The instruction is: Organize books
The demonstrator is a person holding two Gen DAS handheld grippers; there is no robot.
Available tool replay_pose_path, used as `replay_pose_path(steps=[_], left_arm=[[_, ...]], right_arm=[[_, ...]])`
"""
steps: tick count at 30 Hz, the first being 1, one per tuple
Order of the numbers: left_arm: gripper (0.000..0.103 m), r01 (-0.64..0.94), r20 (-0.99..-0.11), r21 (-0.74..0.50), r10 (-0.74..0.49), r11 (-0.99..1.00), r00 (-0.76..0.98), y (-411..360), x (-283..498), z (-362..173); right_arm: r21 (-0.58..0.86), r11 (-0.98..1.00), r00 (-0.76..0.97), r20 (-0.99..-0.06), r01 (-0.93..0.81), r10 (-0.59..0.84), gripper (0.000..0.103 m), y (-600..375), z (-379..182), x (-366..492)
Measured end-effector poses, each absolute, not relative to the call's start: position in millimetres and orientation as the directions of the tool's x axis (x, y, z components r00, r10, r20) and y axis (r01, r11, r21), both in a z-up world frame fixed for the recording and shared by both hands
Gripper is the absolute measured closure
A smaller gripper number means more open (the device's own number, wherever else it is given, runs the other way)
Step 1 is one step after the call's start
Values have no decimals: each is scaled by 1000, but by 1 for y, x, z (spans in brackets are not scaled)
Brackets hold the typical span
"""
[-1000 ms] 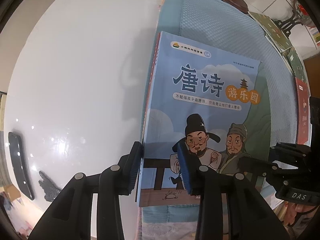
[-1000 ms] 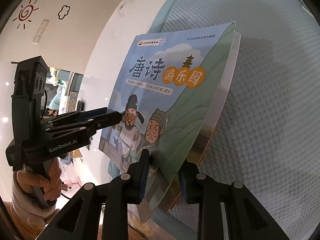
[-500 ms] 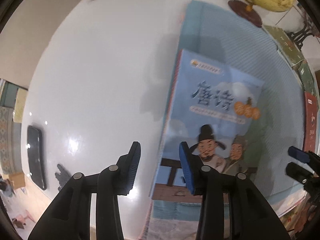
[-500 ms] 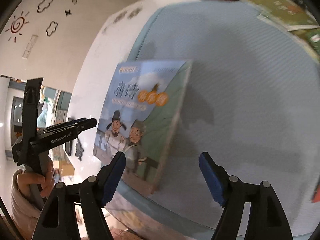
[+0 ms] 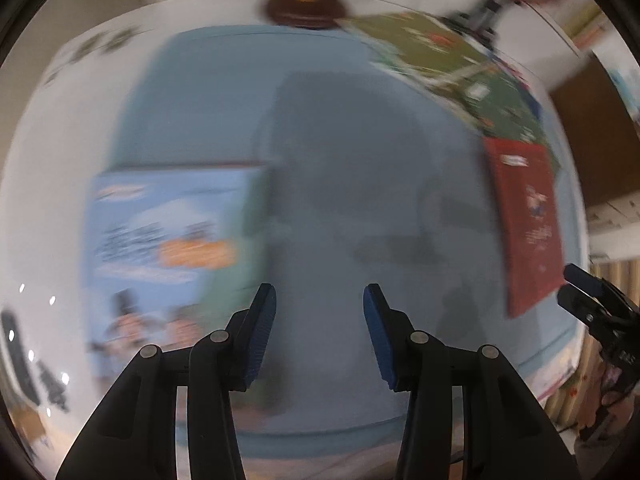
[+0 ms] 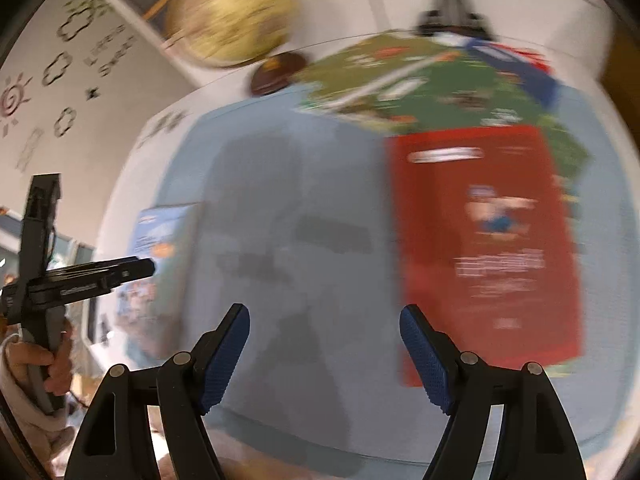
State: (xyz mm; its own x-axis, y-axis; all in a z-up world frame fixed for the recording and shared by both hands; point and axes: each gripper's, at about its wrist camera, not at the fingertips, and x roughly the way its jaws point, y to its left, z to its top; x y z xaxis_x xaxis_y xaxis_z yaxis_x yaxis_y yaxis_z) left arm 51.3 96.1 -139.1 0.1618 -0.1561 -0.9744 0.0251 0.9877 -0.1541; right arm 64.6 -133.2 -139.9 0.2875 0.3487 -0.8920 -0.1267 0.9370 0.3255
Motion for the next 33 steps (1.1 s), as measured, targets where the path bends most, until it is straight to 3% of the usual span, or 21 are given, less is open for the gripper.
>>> replay_pose_path(steps=[6,14,24,29,33], left_arm=[[60,85,-965,-241,-248,967,80,-2,73,-169],[60,101,-960,-271,-277,957,49,-83,89,-196],[54,53,-949,-308,-311,950,58,-99,97,-208],[54,60,-933,-354,-357,933,38,-96,94,-206],[47,88,-924,-379,-382,921,23,-97,87,-207]], right_arm=[[311,950,289,-908,-26,305,27,-230,-156,74],[292,956,261,-920,-42,292,27,-285,-180,96],[299,947,212,-924,-115,317,27,-283,-205,122],[326,940,210,-917,-100,340,17,-278,-208,120],[367,926,197,-904,-91,378,15,-270,-208,114]])
